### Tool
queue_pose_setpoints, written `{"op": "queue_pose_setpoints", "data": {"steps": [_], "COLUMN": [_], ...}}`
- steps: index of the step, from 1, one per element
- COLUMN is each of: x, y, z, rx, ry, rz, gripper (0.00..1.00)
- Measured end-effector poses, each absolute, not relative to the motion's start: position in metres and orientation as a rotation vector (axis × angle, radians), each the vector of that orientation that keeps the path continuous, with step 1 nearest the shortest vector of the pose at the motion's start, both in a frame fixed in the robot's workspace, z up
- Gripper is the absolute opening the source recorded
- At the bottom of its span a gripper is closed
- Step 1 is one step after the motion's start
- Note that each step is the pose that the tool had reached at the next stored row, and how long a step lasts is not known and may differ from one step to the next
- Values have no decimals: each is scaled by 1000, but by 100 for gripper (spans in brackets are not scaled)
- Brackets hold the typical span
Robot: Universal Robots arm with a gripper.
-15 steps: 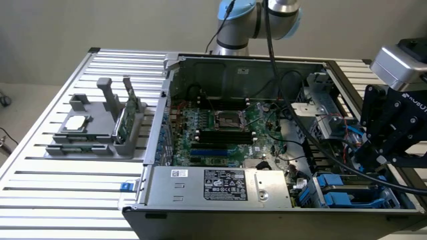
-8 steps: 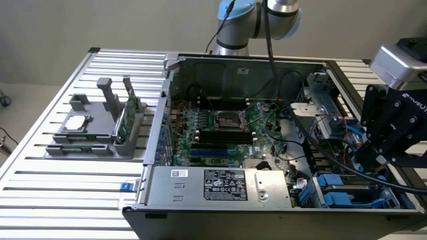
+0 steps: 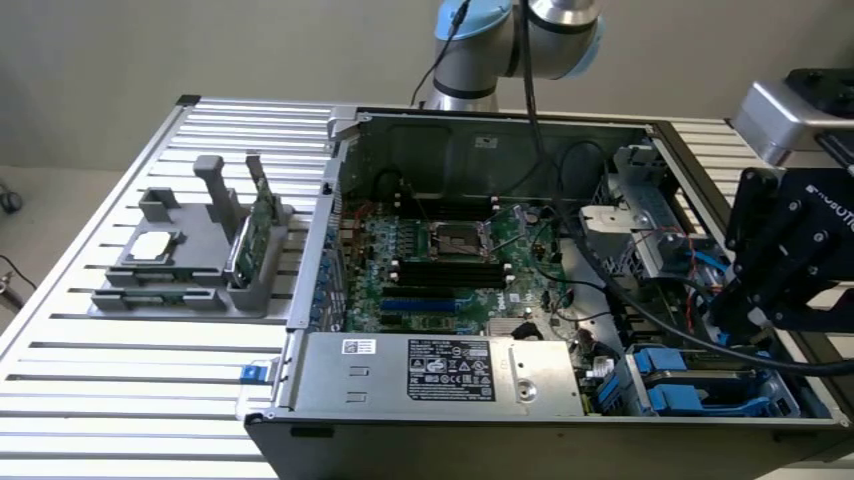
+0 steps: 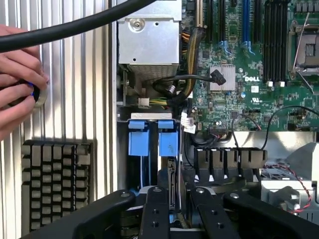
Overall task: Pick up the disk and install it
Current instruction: 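Insert the first disk wire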
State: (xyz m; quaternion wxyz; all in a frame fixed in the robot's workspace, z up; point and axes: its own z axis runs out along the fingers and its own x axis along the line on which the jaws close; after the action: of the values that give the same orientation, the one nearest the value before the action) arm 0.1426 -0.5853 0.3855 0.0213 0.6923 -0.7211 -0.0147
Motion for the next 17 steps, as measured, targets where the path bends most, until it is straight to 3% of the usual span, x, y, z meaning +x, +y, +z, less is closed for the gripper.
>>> {"op": "queue_pose_setpoints", "data": {"steps": [17], "x": [143], "y": [-585], "z": [389], "rx": [1842], "ry": [-2497], "rz": [-54], "gripper": [25]}}
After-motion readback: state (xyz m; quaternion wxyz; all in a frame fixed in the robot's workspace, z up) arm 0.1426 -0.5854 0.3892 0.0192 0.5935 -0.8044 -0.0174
